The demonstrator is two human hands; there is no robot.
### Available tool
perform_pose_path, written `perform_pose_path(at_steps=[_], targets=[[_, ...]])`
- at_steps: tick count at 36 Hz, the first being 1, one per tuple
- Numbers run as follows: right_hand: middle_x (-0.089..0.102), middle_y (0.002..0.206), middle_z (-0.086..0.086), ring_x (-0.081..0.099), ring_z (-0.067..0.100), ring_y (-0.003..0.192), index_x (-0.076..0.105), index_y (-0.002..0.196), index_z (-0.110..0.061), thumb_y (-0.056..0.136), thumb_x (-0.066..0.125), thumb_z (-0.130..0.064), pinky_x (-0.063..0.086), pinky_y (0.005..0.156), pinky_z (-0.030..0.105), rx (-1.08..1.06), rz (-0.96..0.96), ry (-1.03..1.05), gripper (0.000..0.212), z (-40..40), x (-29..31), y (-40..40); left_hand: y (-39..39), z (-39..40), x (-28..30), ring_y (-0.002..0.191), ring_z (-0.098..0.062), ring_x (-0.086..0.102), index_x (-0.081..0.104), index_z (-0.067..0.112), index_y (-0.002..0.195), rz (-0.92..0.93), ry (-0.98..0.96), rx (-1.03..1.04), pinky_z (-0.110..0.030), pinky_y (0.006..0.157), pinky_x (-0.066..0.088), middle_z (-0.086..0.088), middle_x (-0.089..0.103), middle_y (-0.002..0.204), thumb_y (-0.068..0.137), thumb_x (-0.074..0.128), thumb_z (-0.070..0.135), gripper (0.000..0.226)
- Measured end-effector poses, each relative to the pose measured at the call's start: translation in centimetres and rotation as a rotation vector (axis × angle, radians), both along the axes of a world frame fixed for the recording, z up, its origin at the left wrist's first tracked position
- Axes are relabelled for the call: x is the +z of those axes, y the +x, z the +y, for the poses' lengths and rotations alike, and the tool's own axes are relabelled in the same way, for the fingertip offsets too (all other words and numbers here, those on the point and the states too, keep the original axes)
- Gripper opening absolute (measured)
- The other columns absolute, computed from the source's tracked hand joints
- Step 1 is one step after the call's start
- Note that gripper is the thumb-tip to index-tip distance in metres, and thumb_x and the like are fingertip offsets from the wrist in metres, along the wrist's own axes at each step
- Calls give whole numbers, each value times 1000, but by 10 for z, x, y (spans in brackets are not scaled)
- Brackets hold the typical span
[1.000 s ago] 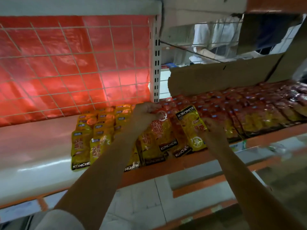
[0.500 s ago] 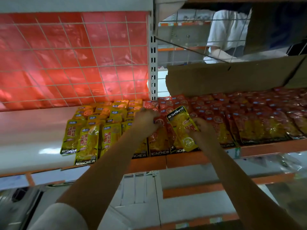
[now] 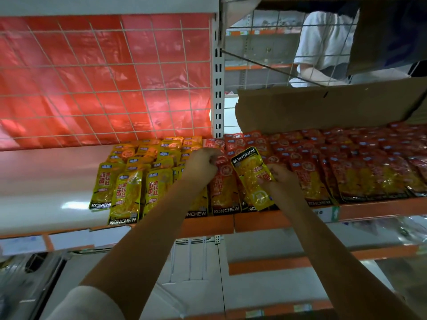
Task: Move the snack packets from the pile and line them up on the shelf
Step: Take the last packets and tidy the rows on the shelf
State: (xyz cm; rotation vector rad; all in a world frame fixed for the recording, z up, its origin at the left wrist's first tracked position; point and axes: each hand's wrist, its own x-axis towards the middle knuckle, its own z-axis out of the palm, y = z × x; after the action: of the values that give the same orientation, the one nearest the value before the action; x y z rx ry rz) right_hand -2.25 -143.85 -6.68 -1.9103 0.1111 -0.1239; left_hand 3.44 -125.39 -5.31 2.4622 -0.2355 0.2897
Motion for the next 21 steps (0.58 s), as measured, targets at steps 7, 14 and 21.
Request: perform_pose_path(at_steps=[7,14,21], targets=[[68,85,-10,62,-2,75,67,94,-26,82,65,1,49,69,19,297,15,-52,30,28,12,-2,-26,44,18,89,-3,54,54,13,129,90,-458,-178,-12,74,45,3,60,103,92,57,15,37],[59,102,-11,54,2,99,67,114,-11,74,75,-2,40,77,-1,463,-39,-302,42,81,17,5,-47,106,22,68,9,51,71,5,102,263,21,-347,-2,62,34,4,66,83,77,74,6,26],[68,96,1,58,7,81,71,105,-13,85,66,-11,42,66,10,246,-291,-289,21,150,22,22,-59,189,6,40,-5,54,60,9,72,375,-390,26,-23,48,49,-1,55,59,73,67,-17,27]])
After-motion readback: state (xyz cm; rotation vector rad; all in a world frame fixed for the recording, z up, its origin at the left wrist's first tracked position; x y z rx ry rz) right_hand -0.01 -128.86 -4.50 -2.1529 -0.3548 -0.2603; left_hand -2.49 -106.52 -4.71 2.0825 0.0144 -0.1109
